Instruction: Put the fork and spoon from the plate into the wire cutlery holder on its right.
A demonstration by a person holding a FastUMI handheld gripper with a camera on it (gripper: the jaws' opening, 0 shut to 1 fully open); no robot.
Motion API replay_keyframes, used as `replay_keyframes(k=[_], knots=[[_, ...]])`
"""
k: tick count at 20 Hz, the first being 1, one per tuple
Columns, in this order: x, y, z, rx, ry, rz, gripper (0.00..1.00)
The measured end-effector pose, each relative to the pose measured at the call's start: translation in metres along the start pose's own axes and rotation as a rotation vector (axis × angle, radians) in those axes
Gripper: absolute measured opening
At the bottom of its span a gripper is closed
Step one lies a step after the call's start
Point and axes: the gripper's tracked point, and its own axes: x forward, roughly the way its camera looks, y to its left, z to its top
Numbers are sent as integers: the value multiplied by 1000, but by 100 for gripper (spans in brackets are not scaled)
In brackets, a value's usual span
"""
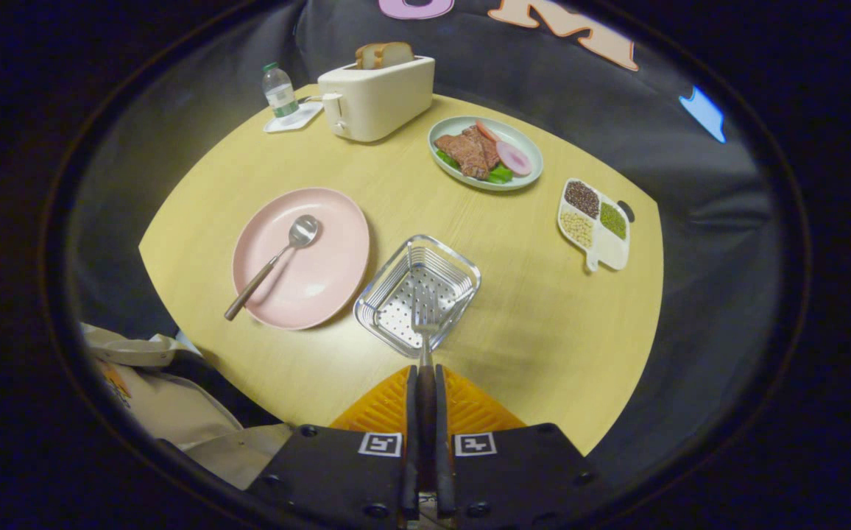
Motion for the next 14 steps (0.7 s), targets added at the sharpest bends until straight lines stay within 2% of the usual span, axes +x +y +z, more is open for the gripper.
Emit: replay_keyframes(k=[12,13,14], knots=[[12,9,17,9,-47,-16,12],[13,11,22,15,-71,-17,14],[11,13,26,25,-95,-12,31]])
